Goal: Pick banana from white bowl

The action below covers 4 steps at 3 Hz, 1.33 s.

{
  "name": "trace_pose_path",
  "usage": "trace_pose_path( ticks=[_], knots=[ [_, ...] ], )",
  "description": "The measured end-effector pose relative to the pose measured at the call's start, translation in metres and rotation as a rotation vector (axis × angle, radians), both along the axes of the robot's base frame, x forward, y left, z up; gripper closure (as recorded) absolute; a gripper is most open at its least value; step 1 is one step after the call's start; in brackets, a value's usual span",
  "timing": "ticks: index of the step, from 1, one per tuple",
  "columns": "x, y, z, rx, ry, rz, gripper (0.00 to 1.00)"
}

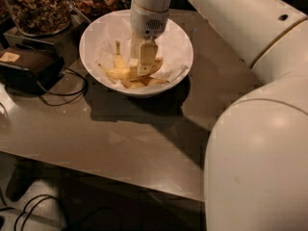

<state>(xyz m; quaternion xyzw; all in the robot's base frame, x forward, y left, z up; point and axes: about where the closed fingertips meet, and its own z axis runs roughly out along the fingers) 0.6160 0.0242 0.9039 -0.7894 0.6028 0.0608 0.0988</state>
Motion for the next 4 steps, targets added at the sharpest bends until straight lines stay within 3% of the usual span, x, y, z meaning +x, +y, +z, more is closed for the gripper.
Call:
trace_pose_path(
  ticks=[4],
  knots=[
    [0.0,-0.002,-0.018,-0.006,0.039,-0.001,0.5]
  ],
)
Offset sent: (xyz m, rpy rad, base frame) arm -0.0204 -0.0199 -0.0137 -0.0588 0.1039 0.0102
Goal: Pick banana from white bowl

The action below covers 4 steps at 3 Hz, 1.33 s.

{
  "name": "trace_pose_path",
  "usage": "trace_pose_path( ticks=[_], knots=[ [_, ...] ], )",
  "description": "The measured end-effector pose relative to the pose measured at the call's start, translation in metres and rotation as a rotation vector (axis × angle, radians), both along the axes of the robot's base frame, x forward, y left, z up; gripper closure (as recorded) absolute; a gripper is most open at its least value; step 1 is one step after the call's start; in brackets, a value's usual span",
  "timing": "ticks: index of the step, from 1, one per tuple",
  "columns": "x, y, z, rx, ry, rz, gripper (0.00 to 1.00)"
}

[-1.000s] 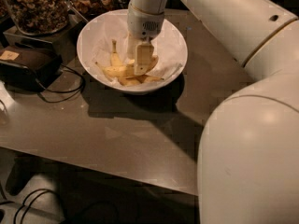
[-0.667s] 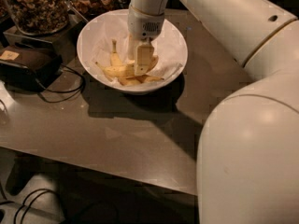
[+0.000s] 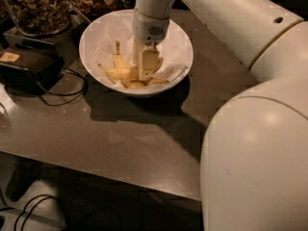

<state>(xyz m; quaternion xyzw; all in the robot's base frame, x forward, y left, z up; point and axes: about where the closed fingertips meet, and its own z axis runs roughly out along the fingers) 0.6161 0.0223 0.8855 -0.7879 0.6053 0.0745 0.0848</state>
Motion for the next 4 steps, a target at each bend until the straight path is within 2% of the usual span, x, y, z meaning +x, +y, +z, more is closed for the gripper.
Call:
trace_pose_path(
  ticks=[4],
  knots=[
    [0.001,0.0,-0.017,-0.011,0.03,0.006,0.5]
  ],
)
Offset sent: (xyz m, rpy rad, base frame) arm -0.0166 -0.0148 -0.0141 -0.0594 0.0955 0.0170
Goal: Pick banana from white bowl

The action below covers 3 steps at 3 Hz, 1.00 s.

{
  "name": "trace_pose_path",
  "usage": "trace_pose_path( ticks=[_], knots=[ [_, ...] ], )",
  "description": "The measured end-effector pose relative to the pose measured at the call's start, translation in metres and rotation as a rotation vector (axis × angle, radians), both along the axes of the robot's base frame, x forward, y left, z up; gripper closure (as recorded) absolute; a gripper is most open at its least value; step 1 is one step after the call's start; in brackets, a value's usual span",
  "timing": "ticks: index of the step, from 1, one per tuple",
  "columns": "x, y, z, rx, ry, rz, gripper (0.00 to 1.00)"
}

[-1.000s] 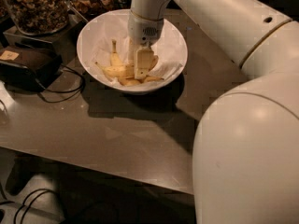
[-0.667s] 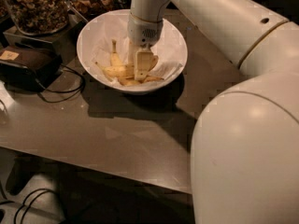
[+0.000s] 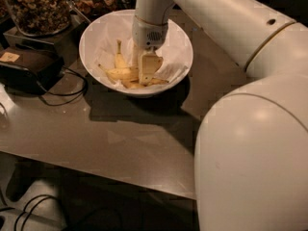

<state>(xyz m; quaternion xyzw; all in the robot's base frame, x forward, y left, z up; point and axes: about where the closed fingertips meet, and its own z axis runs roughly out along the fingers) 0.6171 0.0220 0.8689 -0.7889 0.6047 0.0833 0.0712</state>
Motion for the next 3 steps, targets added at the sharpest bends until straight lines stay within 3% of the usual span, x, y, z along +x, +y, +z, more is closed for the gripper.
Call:
trace_pose_path(
  ticks=[2,3],
  knots=[
    [0.0,0.0,0.0002,0.0,0.0,0.0,0.99],
    [0.0,0.0,0.0016,0.0,0.0,0.0,1.0]
  ],
)
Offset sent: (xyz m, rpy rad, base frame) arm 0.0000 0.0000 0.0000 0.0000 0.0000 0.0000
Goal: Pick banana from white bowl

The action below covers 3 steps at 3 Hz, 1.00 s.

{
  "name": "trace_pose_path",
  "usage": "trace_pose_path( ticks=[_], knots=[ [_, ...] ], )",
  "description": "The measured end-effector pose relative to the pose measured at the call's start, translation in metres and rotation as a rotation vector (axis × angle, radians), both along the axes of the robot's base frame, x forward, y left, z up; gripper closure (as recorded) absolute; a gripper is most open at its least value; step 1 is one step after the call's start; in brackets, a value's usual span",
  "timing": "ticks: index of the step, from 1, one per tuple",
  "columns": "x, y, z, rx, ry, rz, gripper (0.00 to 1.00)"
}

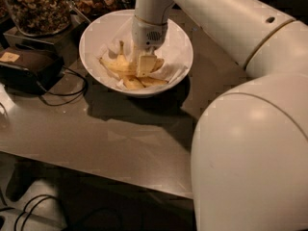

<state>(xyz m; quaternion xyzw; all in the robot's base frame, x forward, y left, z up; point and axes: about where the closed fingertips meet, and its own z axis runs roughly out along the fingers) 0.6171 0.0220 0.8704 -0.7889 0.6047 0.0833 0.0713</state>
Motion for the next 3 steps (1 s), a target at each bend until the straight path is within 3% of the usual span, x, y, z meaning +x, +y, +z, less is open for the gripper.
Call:
trace_pose_path(
  ticks=[3],
  knots=[
    [-0.036,-0.018,0.058,0.064,-0.129,-0.06,1.0]
  ],
)
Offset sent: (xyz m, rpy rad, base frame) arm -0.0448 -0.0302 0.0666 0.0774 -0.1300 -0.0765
